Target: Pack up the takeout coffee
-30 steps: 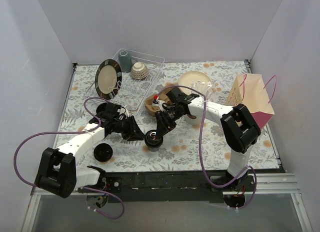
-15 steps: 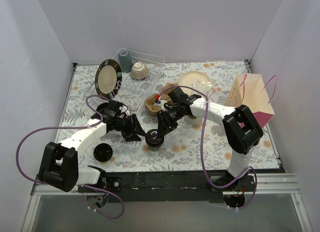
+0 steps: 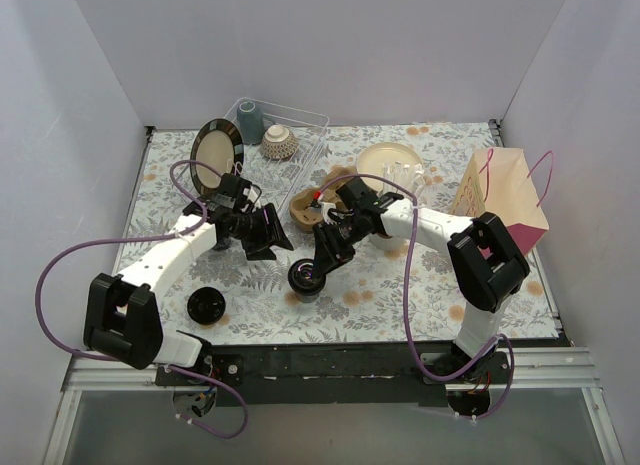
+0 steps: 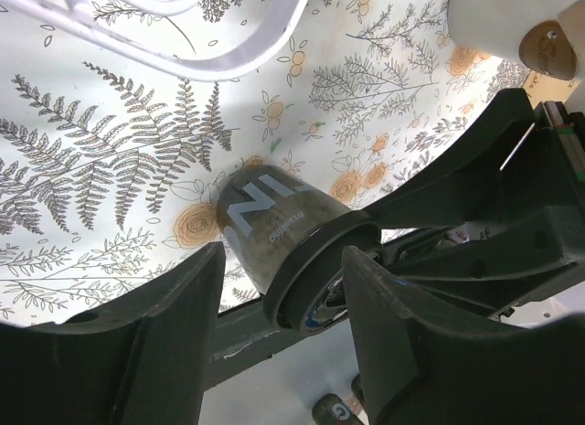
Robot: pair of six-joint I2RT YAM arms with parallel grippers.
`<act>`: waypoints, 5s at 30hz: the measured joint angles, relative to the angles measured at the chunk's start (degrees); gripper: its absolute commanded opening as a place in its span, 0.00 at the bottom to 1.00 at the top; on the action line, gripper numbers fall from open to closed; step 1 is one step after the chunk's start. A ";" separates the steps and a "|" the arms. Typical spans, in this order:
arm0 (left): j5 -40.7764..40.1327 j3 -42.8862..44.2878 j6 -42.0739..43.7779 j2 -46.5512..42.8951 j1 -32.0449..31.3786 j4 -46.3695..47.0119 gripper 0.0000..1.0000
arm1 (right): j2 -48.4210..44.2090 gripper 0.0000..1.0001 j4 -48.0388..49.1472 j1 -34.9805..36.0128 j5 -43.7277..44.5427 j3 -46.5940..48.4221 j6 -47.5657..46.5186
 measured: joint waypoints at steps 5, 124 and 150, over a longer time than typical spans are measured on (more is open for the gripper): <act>0.20 -0.02 -0.04 -0.94 0.00 -0.35 0.47 | -0.04 0.25 0.48 0.15 0.24 -0.28 1.66; 11.13 -1.46 23.32 8.28 -7.85 11.45 0.35 | -2.73 0.19 4.15 -8.94 -4.52 -4.74 -6.86; 10.43 0.24 16.09 10.58 -8.22 8.33 0.34 | -2.60 0.49 -3.89 -8.11 8.57 6.99 -2.45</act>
